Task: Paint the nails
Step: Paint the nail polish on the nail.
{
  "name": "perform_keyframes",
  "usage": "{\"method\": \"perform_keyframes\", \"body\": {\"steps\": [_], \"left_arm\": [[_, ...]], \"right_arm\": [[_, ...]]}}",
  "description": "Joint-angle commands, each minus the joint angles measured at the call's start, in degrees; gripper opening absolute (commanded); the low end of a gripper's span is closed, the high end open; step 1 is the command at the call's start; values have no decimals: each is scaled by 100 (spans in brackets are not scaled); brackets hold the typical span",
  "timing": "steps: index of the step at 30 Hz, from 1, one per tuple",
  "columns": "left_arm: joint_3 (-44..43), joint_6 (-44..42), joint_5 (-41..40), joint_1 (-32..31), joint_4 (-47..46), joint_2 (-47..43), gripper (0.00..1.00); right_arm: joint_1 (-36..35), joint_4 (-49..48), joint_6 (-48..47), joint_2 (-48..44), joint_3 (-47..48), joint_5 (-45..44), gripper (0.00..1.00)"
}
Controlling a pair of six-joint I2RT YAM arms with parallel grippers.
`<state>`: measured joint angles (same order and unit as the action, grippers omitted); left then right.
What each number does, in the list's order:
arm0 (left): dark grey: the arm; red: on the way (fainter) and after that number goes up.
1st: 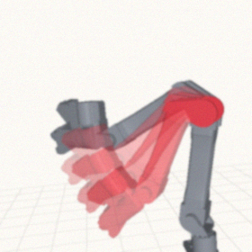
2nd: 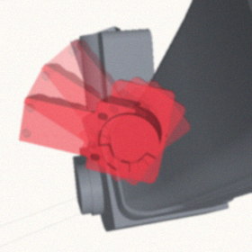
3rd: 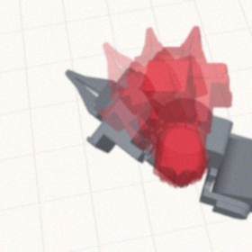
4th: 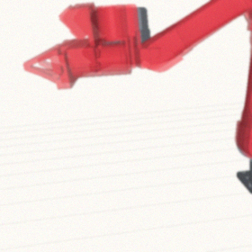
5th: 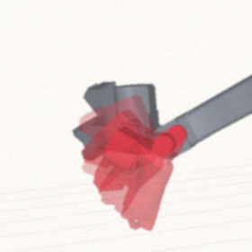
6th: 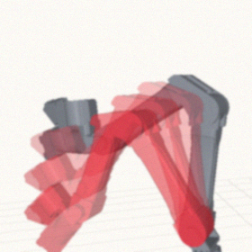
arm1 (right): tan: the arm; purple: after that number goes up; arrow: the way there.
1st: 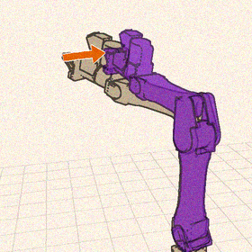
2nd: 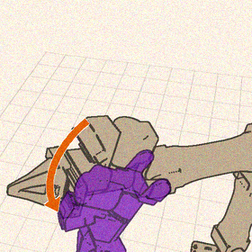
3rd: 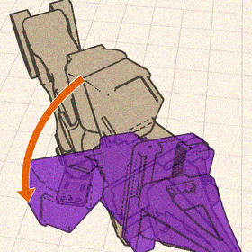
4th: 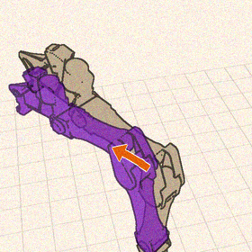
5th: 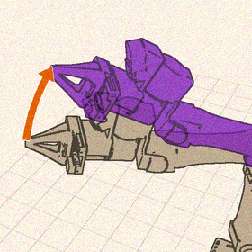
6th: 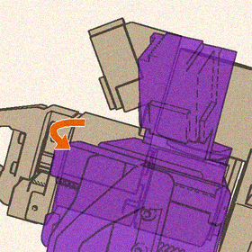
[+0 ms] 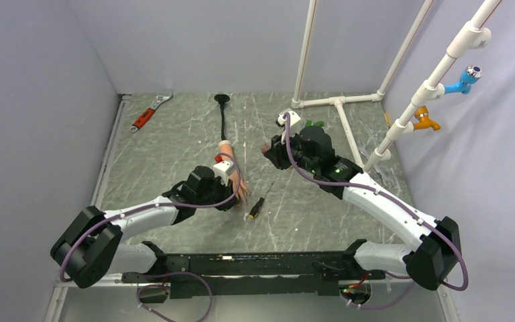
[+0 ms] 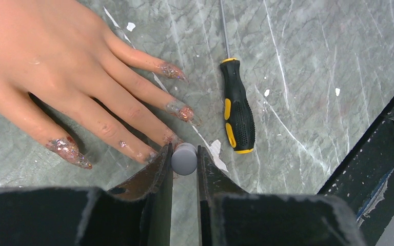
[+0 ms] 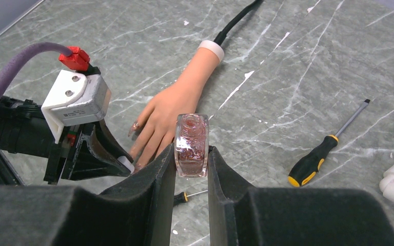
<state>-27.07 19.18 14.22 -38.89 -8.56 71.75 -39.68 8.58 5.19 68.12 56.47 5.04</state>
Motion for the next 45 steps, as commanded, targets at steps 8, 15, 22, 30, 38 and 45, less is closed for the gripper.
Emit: {"method": "perform_keyframes", "body": {"steps": [8,15,22,30,38,45], "left_arm": [[-291,-18,-221,-31,2,-79,0],[-342,-70,-286,-31,126,-194,0],[-352,-90,-314,-30,174,-231,0],[-284,-1,-188,-31,29,-127,0],[-115,143,-1,-40,-116,-185,0],[-19,188,55,-77,-219,-117,0]], "right_arm": [[20,-173,70,-113,11,94,0],[17,-180,65,-116,5,103,0],[26,-188,70,-129,0,111,0],[17,-212,70,-114,-6,128,0],[26,-216,70,-97,-4,146,0],[17,-222,69,-94,4,156,0]]}}
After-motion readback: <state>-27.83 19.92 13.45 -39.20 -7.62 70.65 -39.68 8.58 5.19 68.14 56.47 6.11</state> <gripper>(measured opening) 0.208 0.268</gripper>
